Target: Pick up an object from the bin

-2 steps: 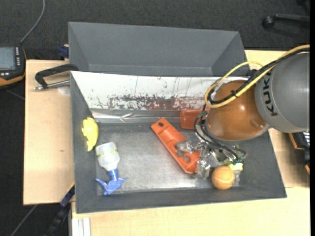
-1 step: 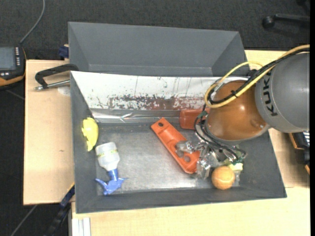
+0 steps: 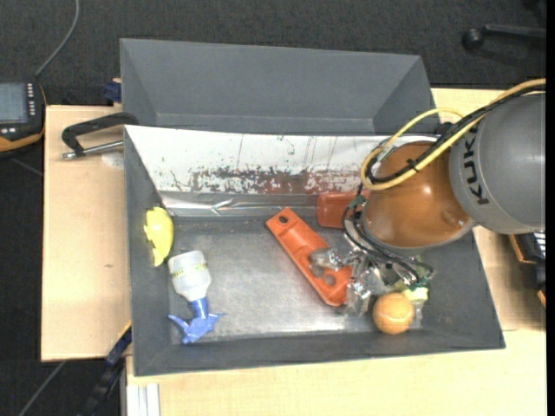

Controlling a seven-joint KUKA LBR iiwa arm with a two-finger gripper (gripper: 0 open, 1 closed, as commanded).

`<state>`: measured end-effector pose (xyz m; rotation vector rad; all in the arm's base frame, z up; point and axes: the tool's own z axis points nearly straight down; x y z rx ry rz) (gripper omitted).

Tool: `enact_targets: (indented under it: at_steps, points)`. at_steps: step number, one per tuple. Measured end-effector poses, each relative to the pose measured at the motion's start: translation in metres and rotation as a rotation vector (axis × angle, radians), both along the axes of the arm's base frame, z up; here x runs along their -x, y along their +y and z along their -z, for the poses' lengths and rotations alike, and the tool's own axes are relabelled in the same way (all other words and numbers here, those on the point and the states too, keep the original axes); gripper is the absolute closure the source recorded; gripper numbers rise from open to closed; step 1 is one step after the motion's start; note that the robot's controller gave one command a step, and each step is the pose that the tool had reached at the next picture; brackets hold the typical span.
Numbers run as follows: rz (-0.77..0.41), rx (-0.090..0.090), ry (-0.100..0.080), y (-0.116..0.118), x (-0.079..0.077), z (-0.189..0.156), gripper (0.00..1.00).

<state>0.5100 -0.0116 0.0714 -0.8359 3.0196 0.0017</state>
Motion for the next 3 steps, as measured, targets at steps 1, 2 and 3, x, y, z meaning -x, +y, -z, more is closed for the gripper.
enact_targets:
  at_steps: [1, 2, 3]
  points:
    - [0.0, 0.0, 0.0, 0.0, 0.0001, 0.0, 1.0]
    - [0.0, 0.0, 0.0, 0.0001, 0.0001, 0.0001, 1.0]
    - [0.0, 0.0, 0.001, 0.0001, 0.0002, 0.0001, 1.0]
